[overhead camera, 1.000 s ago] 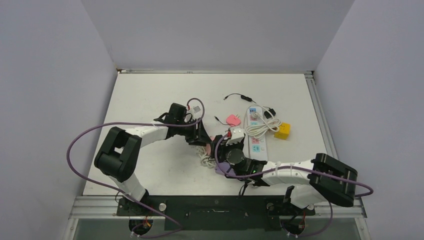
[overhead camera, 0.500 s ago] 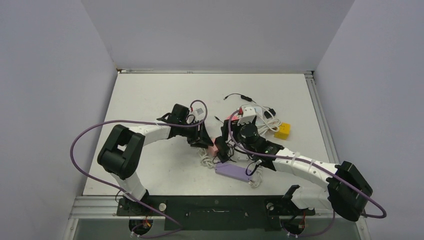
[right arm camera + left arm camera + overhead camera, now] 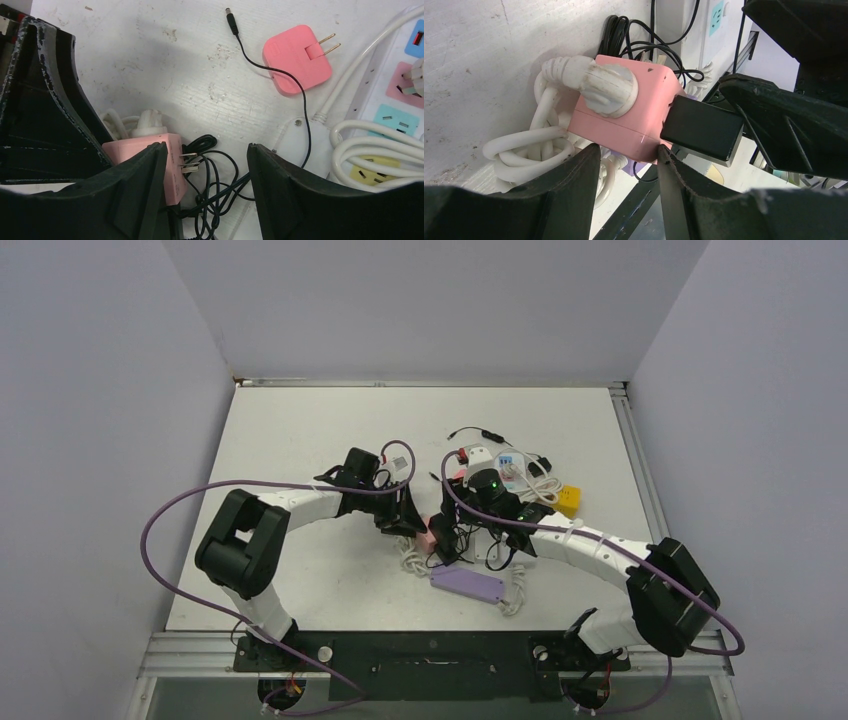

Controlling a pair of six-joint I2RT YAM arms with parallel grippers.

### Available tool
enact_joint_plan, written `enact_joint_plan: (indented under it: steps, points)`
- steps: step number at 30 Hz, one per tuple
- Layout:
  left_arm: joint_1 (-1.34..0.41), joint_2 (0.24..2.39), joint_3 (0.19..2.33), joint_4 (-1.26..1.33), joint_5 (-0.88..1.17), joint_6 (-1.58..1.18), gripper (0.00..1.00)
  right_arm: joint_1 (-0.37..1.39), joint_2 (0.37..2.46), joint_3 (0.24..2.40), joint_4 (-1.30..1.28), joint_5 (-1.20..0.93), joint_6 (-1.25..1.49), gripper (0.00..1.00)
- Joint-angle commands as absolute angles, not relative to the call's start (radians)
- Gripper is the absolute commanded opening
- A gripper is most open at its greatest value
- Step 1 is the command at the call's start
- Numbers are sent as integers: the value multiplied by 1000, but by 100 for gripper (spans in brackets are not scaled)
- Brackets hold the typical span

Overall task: Pull the plug off the socket
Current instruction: Remove the plug from the socket.

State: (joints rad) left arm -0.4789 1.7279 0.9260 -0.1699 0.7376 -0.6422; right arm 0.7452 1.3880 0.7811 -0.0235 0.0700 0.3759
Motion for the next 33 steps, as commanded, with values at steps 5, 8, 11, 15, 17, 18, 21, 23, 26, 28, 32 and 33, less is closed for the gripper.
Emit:
enact_joint_plan:
  steps: [5, 8, 11, 15, 17, 18, 21, 23, 26, 28, 32, 33]
  points:
    - [-492, 1752, 922, -221, 587, -581, 40, 783, 1353, 823, -35, 34, 402, 67]
    - [-492, 1754, 923, -221, 589, -583, 40, 790, 1334, 832, -47, 35, 402, 68]
    - [-492, 1755, 924, -218, 591, -583, 40, 807, 1310, 835, -49, 46, 396, 69]
    - [-492, 1760, 925, -216, 594, -586, 40, 842, 1290, 834, -40, 49, 370, 68]
    - [-492, 1760, 925, -216, 595, -586, 40, 868, 1288, 829, -31, 66, 347, 67]
    - [-492, 1761, 925, -215, 594, -586, 40, 879, 1291, 830, -32, 78, 338, 67]
    - [-492, 1763, 927, -216, 595, -586, 39, 893, 1317, 840, -59, 118, 321, 67]
    - [-492, 1766, 928, -216, 594, -586, 39, 895, 1336, 845, -69, 124, 306, 66]
    - [-492, 1770, 929, -216, 594, -586, 39, 909, 1357, 848, -83, 128, 273, 65]
    - [-492, 1772, 930, -215, 594, -586, 39, 923, 1366, 848, -92, 138, 255, 64]
    - [-492, 1776, 935, -216, 594, -587, 38, 940, 1369, 838, -95, 143, 241, 63]
    - [-492, 1776, 936, -216, 594, -587, 38, 941, 1368, 836, -94, 143, 239, 63]
